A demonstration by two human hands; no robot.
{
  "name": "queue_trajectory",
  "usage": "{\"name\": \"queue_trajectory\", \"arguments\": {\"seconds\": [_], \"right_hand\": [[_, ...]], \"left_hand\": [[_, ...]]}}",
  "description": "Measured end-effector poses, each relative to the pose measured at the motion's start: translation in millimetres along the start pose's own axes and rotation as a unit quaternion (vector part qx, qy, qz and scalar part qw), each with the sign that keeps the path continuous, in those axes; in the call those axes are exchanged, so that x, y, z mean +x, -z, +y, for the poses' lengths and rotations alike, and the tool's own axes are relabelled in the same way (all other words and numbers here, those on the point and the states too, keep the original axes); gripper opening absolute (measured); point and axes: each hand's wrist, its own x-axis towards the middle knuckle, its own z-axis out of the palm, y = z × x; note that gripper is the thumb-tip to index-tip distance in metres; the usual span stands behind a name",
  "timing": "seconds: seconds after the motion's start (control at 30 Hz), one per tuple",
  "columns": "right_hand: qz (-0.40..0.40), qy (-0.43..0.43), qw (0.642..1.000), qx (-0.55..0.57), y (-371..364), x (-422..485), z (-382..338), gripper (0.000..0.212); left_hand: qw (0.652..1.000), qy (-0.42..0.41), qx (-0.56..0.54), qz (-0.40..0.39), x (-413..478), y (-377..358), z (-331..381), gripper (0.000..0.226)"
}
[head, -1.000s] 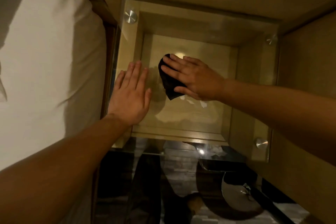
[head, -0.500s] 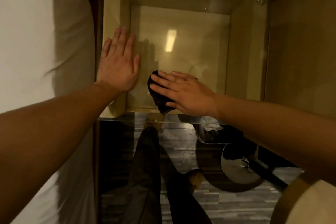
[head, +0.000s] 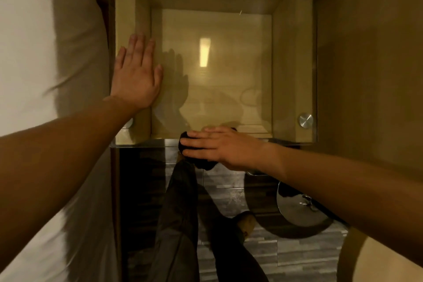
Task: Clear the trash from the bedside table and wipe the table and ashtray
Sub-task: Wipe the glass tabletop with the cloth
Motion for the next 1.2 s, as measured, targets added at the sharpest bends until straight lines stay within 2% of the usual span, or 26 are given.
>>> {"name": "queue_trajectory", "arguments": {"seconds": [0.13, 0.23, 0.33, 0.43, 0.5, 0.67, 0.8, 0.97, 1.2], "right_hand": [[-0.003, 0.003, 0.999, 0.045, 4, -28, -12, 0.081], [0.082, -0.079, 0.991, 0.075, 25, -46, -1, 0.072], [0.197, -0.184, 0.959, 0.084, 65, -49, 42, 0.065], [0.224, -0.244, 0.942, 0.049, 112, -40, 103, 0.055], [0.233, -0.271, 0.933, 0.027, 138, -27, 144, 0.055], [0.224, -0.268, 0.937, -0.031, 192, 17, 227, 0.053], [0.122, -0.287, 0.942, -0.121, 207, 39, 264, 0.059], [0.089, -0.270, 0.954, -0.097, 201, 44, 274, 0.067], [0.118, -0.217, 0.963, -0.112, 183, 31, 259, 0.058]], "left_hand": [[1.000, 0.007, -0.014, 0.007, -2, 7, 13, 0.065], [0.999, -0.004, -0.046, 0.024, 2, 9, 44, 0.065], [0.998, -0.034, -0.045, -0.006, 17, 5, 78, 0.068], [0.998, -0.026, -0.019, -0.049, 26, -5, 91, 0.070], [0.998, -0.022, -0.003, -0.050, 26, -10, 90, 0.069], [0.998, -0.032, 0.007, -0.044, 27, -15, 89, 0.069], [0.998, -0.028, 0.014, -0.053, 27, -17, 89, 0.071], [0.998, -0.029, 0.022, -0.052, 27, -18, 89, 0.072], [0.998, -0.022, 0.030, -0.043, 28, -19, 89, 0.071]]}}
